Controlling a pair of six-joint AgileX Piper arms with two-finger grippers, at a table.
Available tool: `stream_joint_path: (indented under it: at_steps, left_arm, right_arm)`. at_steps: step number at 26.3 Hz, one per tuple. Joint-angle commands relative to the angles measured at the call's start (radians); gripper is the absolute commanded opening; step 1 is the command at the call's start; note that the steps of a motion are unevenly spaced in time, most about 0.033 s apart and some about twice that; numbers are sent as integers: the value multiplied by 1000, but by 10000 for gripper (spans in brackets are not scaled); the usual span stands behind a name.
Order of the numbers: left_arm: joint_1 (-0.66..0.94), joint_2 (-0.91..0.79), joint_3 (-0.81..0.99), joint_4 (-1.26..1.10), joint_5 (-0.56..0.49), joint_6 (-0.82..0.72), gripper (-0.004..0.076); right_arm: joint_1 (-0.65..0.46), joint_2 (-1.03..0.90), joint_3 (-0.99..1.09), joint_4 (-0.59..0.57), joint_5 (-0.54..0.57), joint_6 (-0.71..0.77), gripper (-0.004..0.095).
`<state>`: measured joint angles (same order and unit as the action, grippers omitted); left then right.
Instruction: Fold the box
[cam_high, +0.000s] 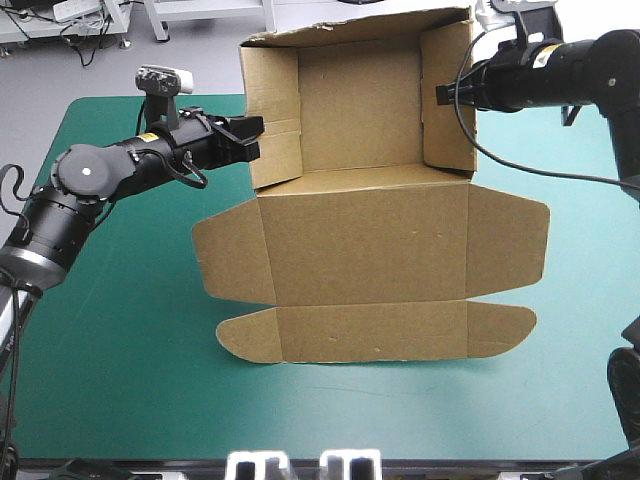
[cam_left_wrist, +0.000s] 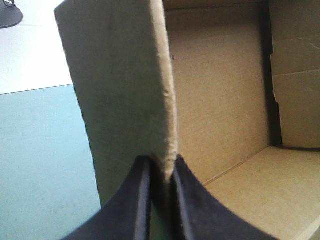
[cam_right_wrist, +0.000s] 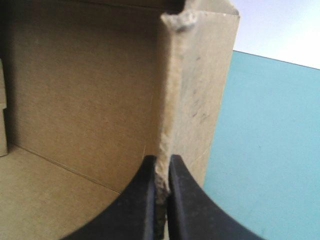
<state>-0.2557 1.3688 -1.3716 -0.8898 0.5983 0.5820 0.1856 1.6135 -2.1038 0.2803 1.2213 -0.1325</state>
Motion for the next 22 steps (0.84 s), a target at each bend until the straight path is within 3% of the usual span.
stream_joint_path:
  at_steps: [1,5,8,17,22]
  left_arm:
    - [-88,-41,-98,77,3,-179,-10]
    - [-124,-41,-174,376,37,-408,-10]
    - [-124,-38,-220,538,123,-516,-10]
    - [-124,50,-267,681,367,-606,-10]
    - [-157,218,-267,734,539,-637,-10]
  right_arm:
    - [67,-34,-26,96,33,41,-15]
    - [90,-32,-17,96,34,98,-12]
    - [99,-32,31,104,34,132,-3]
    - [99,-32,329,145,34,123,-3]
    - [99,-14,412,121,34,110,-3]
